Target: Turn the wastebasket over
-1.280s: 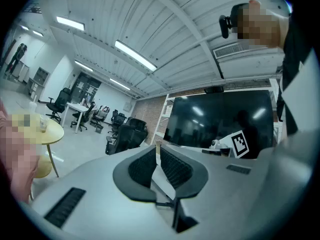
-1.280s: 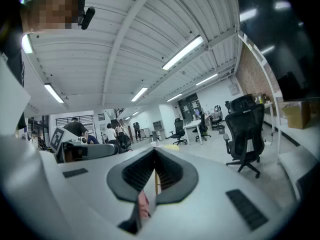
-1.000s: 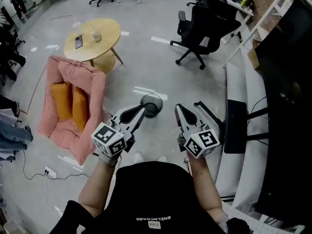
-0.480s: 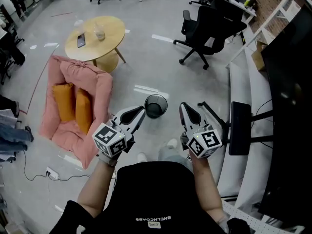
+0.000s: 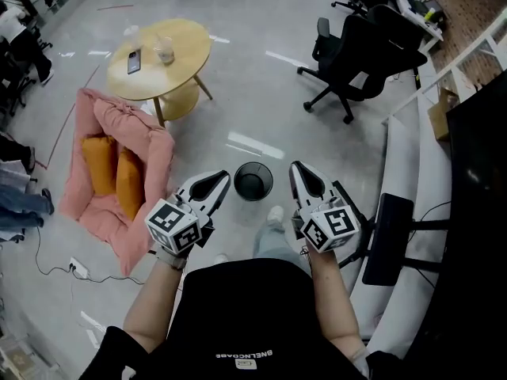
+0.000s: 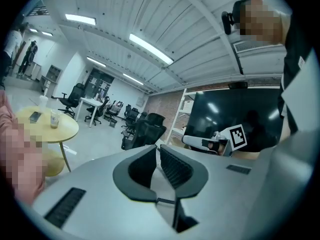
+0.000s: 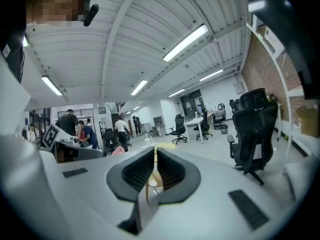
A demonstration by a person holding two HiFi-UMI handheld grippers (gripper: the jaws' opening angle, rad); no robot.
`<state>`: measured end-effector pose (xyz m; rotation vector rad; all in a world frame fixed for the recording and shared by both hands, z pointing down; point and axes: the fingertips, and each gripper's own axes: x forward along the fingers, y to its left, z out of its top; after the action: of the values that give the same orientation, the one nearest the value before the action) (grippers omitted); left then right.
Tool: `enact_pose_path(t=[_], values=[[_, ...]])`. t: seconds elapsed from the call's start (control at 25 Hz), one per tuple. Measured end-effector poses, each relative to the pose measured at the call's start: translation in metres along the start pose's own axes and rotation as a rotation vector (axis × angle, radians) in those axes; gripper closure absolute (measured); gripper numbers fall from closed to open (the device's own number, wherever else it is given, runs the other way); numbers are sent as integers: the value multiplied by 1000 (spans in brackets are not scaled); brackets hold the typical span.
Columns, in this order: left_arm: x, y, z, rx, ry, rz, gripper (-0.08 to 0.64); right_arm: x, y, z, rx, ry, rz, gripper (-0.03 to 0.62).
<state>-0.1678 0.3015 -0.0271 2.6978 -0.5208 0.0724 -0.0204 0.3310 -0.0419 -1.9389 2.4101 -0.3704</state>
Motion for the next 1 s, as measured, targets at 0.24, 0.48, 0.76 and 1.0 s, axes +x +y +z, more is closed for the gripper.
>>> enact_pose_path(t=[0.24,0.48,0.76,1.0], values=[[74,25,13,-21,4,105,543,44,-77,11,-24,42,75,579],[125,43,22,-44,10,208,541,82,-134,17,19,84,144,578],[143,72,-7,-87,72,317,517,114,-163,-17,44,191,192,578],[143,105,-38,-164,137,339,489,135,-166,-56,63,295,185,577]])
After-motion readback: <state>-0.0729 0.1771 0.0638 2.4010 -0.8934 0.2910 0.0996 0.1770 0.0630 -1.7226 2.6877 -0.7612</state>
